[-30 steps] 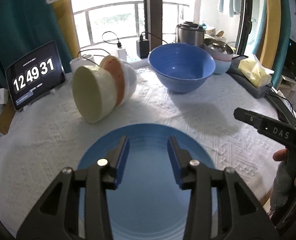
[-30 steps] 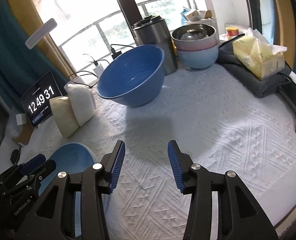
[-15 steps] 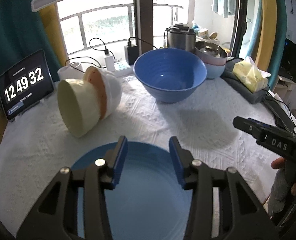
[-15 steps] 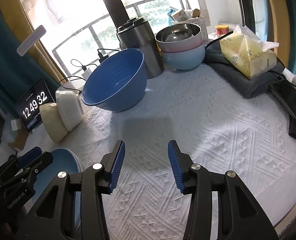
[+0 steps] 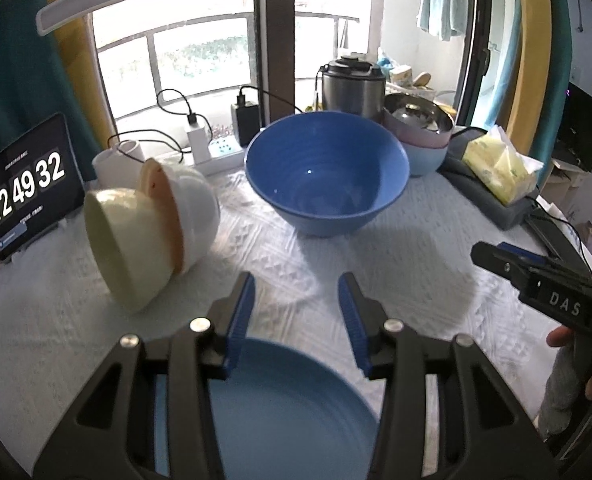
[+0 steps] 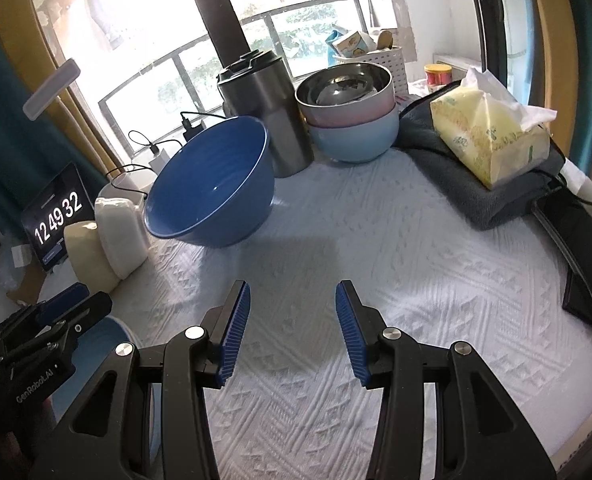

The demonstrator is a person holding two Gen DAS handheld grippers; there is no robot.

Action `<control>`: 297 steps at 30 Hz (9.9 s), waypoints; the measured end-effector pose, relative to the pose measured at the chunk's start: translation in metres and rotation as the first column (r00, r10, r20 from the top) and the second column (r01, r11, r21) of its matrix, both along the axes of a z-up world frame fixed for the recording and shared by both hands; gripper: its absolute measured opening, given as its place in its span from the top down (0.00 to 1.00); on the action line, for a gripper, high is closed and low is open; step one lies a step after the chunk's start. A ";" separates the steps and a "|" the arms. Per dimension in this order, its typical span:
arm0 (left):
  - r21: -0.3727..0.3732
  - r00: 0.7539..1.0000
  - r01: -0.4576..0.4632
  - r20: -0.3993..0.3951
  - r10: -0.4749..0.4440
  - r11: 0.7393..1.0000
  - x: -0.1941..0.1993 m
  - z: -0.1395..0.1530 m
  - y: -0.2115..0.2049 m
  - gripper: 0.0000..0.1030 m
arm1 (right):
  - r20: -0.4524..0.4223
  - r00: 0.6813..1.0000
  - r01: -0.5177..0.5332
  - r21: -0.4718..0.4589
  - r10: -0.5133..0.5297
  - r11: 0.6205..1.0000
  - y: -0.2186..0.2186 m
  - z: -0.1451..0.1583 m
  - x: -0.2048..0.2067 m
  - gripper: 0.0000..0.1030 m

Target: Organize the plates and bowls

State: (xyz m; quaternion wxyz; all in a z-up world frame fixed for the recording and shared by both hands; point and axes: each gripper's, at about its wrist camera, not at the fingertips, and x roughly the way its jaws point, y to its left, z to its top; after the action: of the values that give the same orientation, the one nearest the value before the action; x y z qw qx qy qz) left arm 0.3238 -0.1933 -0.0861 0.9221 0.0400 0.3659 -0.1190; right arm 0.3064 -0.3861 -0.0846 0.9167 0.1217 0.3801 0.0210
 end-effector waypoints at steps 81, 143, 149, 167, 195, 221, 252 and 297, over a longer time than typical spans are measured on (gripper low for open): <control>-0.017 0.990 0.128 -0.059 -0.129 0.992 0.050 -0.031 -0.047 0.56 | -0.037 0.999 -0.018 -0.057 0.016 0.998 -0.022 -0.011 0.048 0.92; -0.096 0.992 0.128 0.025 -0.126 0.987 -0.021 -0.005 0.004 0.64 | -0.023 0.999 -0.041 -0.077 0.039 0.996 0.042 0.015 -0.002 0.78; -0.105 0.993 0.114 0.034 -0.111 0.988 -0.029 -0.002 0.015 0.64 | -0.024 0.998 -0.055 -0.082 0.053 0.995 0.054 0.017 -0.006 0.78; -0.120 0.996 0.083 0.040 -0.079 0.989 -0.054 0.000 0.049 0.64 | -0.027 0.994 -0.107 -0.093 0.105 0.990 0.089 0.019 -0.016 0.78; -0.091 0.980 0.187 -0.048 -0.192 0.978 -0.069 -0.016 -0.014 0.62 | -0.082 0.987 0.133 -0.046 -0.136 0.990 -0.011 0.007 -0.065 0.69; -0.103 0.995 -0.090 0.040 0.094 0.991 -0.100 -0.013 0.136 0.56 | 0.041 0.983 -0.178 -0.065 0.181 0.982 0.139 0.025 -0.101 0.68; -0.159 0.986 -0.125 -0.134 0.104 0.979 -0.082 -0.075 0.158 0.58 | -0.150 0.980 -0.136 -0.030 0.130 0.990 0.144 -0.044 -0.069 0.60; -0.222 0.917 -0.396 -0.152 0.370 0.891 -0.080 -0.075 0.316 0.60 | -0.210 0.907 -0.389 -0.083 0.366 0.917 0.318 -0.050 -0.018 0.60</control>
State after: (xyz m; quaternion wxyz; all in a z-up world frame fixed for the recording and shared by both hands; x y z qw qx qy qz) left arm 0.2435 0.1227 -0.1616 0.9045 -0.1548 0.3969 0.0183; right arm 0.2883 -0.0684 -0.1346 0.8604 -0.0095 0.4827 0.1631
